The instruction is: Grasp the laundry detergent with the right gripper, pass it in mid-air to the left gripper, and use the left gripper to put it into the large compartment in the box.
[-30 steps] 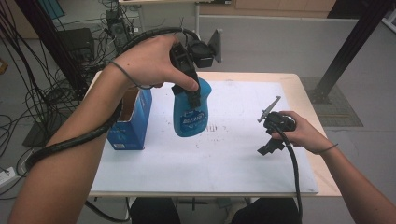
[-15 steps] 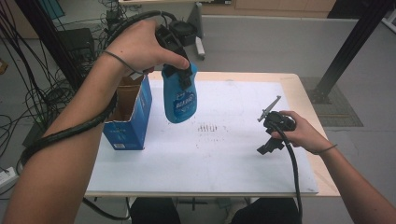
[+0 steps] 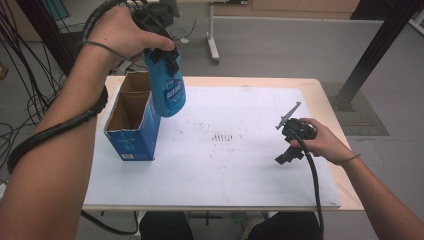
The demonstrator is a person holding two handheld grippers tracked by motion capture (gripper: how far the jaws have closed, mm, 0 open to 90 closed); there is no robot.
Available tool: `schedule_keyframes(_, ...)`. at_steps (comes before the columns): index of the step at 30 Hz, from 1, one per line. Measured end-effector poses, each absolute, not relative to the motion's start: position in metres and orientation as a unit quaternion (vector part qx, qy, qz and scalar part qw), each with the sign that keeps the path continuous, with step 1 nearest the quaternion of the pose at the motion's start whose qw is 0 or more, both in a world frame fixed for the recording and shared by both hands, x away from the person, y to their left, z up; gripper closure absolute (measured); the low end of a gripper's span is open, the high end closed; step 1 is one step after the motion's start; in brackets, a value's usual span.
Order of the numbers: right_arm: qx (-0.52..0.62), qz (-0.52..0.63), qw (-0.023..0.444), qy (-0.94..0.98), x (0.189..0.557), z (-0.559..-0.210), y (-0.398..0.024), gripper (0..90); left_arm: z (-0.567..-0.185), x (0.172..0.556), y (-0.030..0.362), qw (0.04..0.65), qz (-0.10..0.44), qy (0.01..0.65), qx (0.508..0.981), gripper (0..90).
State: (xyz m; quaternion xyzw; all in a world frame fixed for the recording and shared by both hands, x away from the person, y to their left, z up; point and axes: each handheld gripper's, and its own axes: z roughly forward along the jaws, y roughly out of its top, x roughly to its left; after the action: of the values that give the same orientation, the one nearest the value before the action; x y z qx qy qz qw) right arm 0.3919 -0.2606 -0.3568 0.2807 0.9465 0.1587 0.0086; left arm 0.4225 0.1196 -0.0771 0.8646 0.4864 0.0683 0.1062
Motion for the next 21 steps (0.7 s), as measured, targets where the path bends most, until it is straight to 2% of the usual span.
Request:
schedule_keyframes(14, 0.284, 0.162, 0.007, 0.945, 0.394, -0.358, -0.260, 3.6, -0.075, 0.431, 0.168, 0.100, 0.100, 0.578, 0.804, 37.9)
schedule_keyframes(21, 0.280, 0.163, 0.006, 0.946, 0.393, -0.357, -0.259, 3.8, -0.079, 0.435, 0.187, 0.099, 0.101, 0.598, 0.789, 37.9)
